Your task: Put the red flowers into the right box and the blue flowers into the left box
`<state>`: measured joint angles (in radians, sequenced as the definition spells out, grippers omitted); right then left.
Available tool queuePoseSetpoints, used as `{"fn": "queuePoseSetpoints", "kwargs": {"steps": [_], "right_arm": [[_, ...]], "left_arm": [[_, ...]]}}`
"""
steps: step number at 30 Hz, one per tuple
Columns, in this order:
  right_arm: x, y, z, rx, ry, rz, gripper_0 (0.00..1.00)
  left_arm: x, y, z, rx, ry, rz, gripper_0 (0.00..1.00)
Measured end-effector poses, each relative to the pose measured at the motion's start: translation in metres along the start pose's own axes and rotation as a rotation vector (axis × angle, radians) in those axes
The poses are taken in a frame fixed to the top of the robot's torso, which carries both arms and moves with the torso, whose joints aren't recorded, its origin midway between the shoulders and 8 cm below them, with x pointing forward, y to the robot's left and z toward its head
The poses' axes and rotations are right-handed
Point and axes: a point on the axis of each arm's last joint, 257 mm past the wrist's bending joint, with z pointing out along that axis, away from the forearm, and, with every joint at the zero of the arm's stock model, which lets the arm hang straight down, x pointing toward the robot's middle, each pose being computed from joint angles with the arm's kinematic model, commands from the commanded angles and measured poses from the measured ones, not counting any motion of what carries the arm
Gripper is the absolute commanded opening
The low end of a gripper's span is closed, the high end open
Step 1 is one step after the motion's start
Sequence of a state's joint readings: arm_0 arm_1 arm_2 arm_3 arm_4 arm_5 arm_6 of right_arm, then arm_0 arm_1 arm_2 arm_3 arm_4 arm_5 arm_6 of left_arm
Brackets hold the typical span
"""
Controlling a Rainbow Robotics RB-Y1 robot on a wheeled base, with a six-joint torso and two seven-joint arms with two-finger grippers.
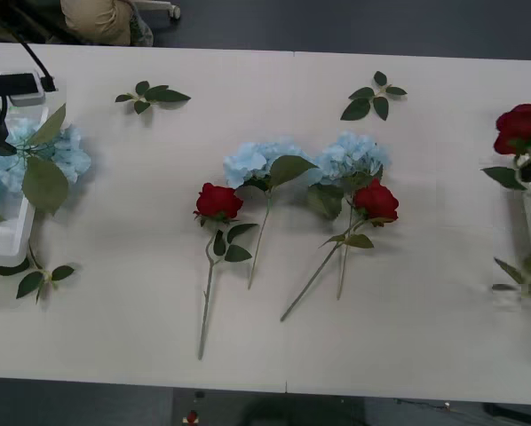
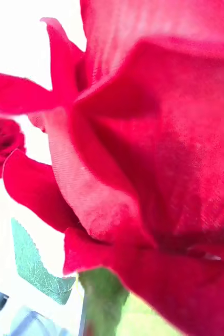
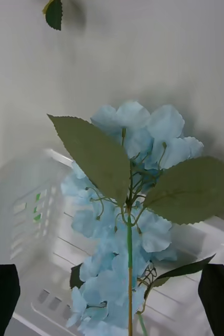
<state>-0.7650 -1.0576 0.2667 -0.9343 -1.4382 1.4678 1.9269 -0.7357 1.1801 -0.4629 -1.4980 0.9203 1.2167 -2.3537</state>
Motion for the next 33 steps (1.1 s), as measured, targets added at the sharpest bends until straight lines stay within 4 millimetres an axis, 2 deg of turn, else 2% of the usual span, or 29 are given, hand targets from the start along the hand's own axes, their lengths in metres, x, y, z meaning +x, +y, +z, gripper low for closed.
{"fn": "queuePoseSetpoints", "kwargs": {"steps": [3, 8, 17, 21, 23, 26, 27, 28, 30, 32, 33], "right_arm": [[-0.001, -0.028, -0.012, -0.014, -0.068, 0.132, 0.0], [0.001, -0.072, -0.021, 0.022, -0.166, 0.257, 0.0], [0.029, -0.153, -0.047, 0.233, -0.206, 0.331, 0.0], [0.032, -0.183, -0.051, 0.309, -0.282, 0.353, 0.0], [0.037, -0.195, -0.051, 0.34, -0.306, 0.363, 0.0], [0.047, -0.208, -0.05, 0.375, -0.317, 0.371, 0.0], [0.049, -0.211, -0.049, 0.383, -0.318, 0.372, 0.03], [0.051, -0.214, -0.049, 0.394, -0.314, 0.37, 0.11], [0.055, -0.22, -0.048, 0.424, -0.305, 0.356, 0.54], [0.057, -0.224, -0.046, 0.447, -0.298, 0.343, 0.71], [0.059, -0.225, -0.045, 0.455, -0.29, 0.337, 0.75]], "left_arm": [[-0.009, -0.005, 0.014, 0.013, -0.024, -0.076, 1.0], [-0.042, -0.021, 0.029, 0.032, -0.072, -0.078, 1.0], [-0.068, -0.026, 0.053, -0.01, -0.108, -0.059, 1.0], [-0.08, -0.048, 0.074, 0.014, -0.127, -0.057, 1.0], [-0.098, -0.062, 0.082, 0.043, -0.164, -0.074, 1.0], [-0.14, -0.084, 0.086, 0.094, -0.261, -0.119, 1.0], [-0.151, -0.092, 0.086, 0.116, -0.285, -0.133, 1.0], [-0.162, -0.101, 0.086, 0.145, -0.309, -0.158, 1.0], [-0.18, -0.113, 0.083, 0.206, -0.353, -0.254, 0.99], [-0.19, -0.114, 0.081, 0.232, -0.371, -0.348, 0.99], [-0.192, -0.111, 0.08, 0.234, -0.376, -0.376, 1.0]]}}
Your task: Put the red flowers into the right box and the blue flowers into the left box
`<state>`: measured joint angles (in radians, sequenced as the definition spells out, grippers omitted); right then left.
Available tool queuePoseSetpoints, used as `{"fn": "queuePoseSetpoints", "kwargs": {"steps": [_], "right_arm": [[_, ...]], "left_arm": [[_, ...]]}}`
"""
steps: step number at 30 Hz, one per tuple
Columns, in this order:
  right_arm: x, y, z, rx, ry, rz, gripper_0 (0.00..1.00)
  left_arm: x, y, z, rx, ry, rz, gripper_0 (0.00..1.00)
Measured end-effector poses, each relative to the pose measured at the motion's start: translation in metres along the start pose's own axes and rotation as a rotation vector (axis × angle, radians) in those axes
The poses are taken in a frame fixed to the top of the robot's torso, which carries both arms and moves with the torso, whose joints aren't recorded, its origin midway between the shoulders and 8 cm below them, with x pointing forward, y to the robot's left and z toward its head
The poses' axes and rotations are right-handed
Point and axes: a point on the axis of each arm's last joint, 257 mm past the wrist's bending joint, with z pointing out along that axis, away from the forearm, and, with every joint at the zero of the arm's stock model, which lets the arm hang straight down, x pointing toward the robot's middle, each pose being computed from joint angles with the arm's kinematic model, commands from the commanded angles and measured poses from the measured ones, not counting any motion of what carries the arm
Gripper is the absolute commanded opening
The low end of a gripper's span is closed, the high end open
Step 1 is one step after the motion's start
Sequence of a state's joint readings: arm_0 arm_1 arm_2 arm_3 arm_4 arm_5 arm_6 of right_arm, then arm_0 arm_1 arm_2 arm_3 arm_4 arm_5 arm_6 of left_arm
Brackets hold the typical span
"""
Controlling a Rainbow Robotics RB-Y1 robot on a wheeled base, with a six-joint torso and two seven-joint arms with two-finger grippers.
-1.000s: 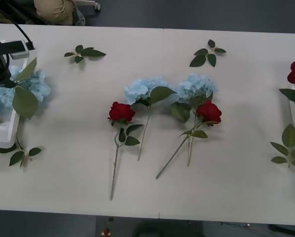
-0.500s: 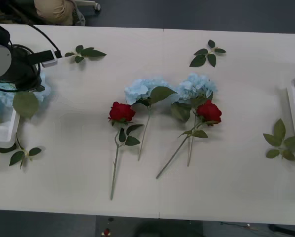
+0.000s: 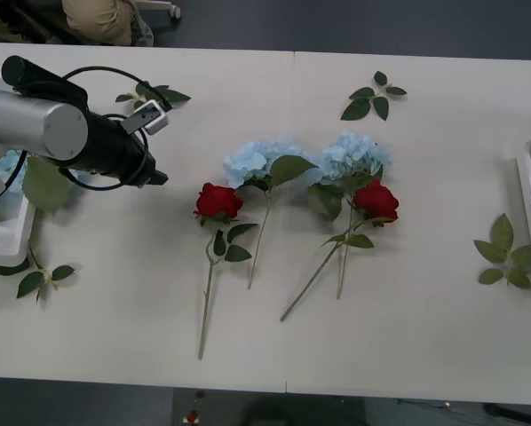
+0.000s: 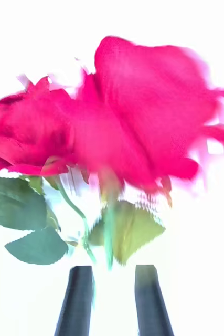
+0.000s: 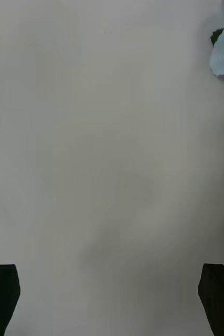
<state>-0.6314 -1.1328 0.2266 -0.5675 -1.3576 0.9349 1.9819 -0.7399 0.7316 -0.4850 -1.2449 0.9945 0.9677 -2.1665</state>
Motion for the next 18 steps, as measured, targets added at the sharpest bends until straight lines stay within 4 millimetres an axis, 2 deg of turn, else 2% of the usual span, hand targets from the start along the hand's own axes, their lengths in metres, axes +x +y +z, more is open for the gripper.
{"fn": "queuePoseSetpoints", "kwargs": {"steps": [3, 8, 13, 18], "right_arm": [[0.006, -0.001, 0.003, 0.011, 0.015, -0.016, 0.77], [0.003, 0.007, 0.002, -0.007, 0.019, -0.028, 0.77], [0.008, 0.043, -0.003, -0.096, 0.071, -0.063, 0.77], [0.013, 0.104, -0.014, -0.212, 0.151, -0.064, 0.77]], "left_arm": [[0.005, 0.006, -0.001, -0.016, 0.004, -0.006, 1.0], [0.029, 0.028, -0.004, -0.091, 0.071, 0.073, 1.0], [0.044, 0.053, -0.018, -0.13, 0.113, 0.272, 1.0], [0.042, 0.083, -0.025, -0.228, 0.123, 0.386, 1.0]]}}
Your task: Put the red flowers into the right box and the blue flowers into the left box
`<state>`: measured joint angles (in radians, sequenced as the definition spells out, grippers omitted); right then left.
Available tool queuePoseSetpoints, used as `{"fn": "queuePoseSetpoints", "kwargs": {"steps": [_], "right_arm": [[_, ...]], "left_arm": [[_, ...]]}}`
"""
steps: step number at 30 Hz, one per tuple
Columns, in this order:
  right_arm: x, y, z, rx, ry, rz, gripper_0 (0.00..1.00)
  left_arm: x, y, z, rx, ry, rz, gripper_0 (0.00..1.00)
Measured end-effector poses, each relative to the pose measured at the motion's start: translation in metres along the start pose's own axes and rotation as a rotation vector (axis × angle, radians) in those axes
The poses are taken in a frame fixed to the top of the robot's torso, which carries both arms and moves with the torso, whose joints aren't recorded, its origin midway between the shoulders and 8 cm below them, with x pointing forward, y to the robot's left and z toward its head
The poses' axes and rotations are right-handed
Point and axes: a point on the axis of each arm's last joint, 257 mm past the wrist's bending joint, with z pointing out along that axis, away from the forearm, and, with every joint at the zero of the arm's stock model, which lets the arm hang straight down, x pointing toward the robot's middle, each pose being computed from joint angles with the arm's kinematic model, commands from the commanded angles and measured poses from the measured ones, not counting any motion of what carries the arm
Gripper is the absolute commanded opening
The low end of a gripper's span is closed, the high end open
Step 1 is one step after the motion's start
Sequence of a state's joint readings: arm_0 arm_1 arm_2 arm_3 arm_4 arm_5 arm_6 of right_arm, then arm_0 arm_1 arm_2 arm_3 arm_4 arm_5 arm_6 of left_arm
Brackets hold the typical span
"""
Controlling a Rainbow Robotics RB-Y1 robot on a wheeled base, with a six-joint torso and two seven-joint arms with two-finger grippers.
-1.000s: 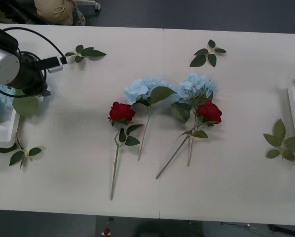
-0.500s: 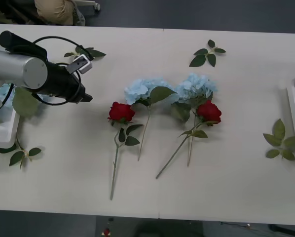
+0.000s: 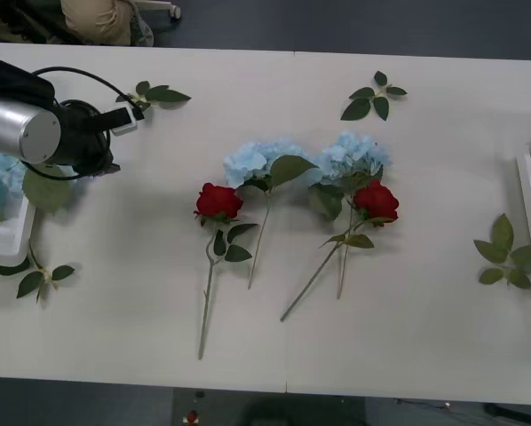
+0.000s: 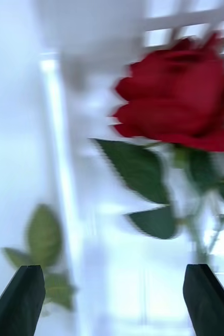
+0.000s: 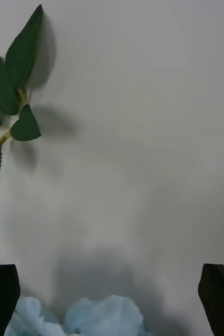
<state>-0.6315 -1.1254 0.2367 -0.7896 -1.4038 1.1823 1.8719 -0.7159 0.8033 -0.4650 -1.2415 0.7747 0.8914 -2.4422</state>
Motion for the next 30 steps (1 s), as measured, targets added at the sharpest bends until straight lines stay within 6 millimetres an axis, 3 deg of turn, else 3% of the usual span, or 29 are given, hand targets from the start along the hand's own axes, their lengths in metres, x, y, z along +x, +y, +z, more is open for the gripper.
{"fn": "queuePoseSetpoints", "kwargs": {"steps": [8, 14, 18, 19, 20, 21, 22, 26, 30], "right_arm": [[-0.004, 0.093, -0.011, -0.144, 0.074, 0.084, 0.77], [0.0, 0.144, -0.02, -0.214, 0.129, 0.237, 0.77], [0.002, 0.192, -0.02, -0.261, 0.156, 0.312, 0.78], [0.003, 0.204, -0.02, -0.275, 0.163, 0.324, 0.77], [0.004, 0.217, -0.021, -0.287, 0.169, 0.33, 0.77], [0.006, 0.229, -0.023, -0.299, 0.175, 0.332, 0.77], [0.01, 0.239, -0.024, -0.308, 0.181, 0.333, 0.78], [0.029, 0.268, -0.024, -0.317, 0.182, 0.338, 0.78], [0.065, 0.287, -0.019, -0.303, 0.171, 0.3, 0.78]], "left_arm": [[0.037, 0.051, -0.008, -0.18, 0.172, 0.287, 1.0], [0.079, 0.046, 0.002, -0.164, 0.272, 0.333, 1.0], [0.1, 0.037, 0.014, -0.159, 0.288, 0.345, 1.0], [0.101, 0.037, 0.017, -0.169, 0.28, 0.354, 0.92], [0.103, 0.037, 0.02, -0.178, 0.273, 0.361, 0.64], [0.104, 0.036, 0.022, -0.185, 0.268, 0.369, 0.18], [0.105, 0.035, 0.023, -0.188, 0.266, 0.373, 0.01], [0.108, 0.034, 0.024, -0.186, 0.27, 0.374, 0.0], [0.106, 0.03, 0.026, -0.175, 0.253, 0.346, 0.0]]}}
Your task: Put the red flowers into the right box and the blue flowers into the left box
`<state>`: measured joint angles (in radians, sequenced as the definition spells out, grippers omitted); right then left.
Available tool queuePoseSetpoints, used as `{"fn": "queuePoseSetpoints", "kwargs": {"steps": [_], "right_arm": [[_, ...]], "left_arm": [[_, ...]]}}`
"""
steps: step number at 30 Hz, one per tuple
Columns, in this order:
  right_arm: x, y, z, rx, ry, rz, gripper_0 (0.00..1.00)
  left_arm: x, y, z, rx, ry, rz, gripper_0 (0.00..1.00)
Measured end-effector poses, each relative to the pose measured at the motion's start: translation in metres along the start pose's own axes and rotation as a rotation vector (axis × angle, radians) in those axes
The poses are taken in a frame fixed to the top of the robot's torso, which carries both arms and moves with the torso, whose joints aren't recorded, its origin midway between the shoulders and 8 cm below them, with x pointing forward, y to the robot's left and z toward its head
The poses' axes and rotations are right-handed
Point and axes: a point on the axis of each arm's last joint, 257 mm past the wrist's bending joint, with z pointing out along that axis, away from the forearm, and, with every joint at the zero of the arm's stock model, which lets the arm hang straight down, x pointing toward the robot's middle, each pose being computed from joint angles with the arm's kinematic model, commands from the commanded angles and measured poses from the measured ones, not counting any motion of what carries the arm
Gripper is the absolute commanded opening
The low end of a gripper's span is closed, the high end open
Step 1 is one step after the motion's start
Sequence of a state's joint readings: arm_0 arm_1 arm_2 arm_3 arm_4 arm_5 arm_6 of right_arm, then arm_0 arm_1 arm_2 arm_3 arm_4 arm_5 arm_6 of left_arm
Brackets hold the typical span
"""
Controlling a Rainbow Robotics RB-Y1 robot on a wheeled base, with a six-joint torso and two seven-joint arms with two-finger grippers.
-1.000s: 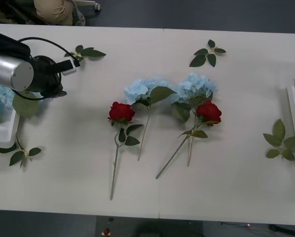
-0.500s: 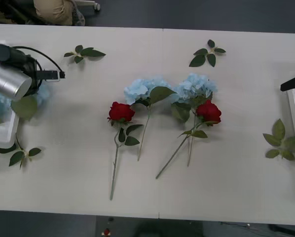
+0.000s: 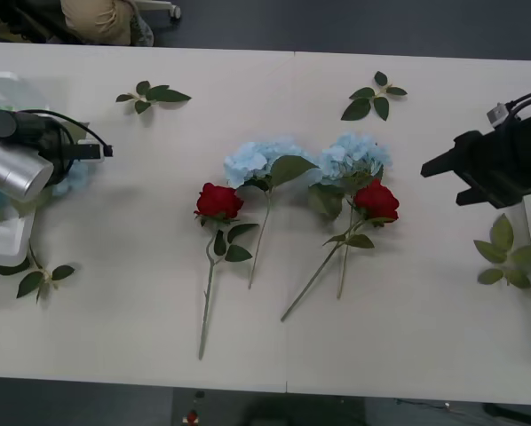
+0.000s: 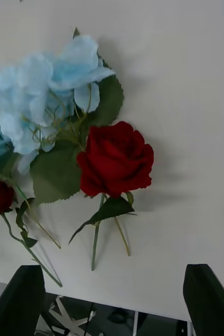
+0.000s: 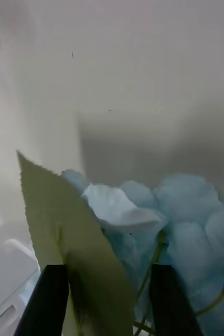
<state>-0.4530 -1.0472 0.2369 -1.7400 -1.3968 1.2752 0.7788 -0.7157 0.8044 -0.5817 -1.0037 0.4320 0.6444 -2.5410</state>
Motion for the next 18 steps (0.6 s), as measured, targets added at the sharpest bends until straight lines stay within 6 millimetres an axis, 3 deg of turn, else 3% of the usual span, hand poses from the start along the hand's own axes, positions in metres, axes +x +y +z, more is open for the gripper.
{"fn": "queuePoseSetpoints", "kwargs": {"steps": [4, 11, 14, 18], "right_arm": [[0.037, -0.003, 0.013, 0.007, 0.001, 0.004, 0.77], [0.066, -0.002, 0.037, 0.0, -0.044, 0.075, 0.78], [0.071, 0.011, 0.051, -0.034, -0.053, 0.087, 0.78], [0.077, 0.03, 0.065, -0.074, -0.061, 0.088, 0.77]], "left_arm": [[-0.005, -0.004, 0.0, 0.016, -0.023, -0.04, 0.0], [-0.001, 0.006, -0.007, 0.02, -0.023, -0.069, 0.0], [0.005, 0.015, -0.027, 0.077, -0.013, -0.104, 0.0], [0.025, 0.053, -0.077, 0.095, 0.039, -0.072, 0.0]]}}
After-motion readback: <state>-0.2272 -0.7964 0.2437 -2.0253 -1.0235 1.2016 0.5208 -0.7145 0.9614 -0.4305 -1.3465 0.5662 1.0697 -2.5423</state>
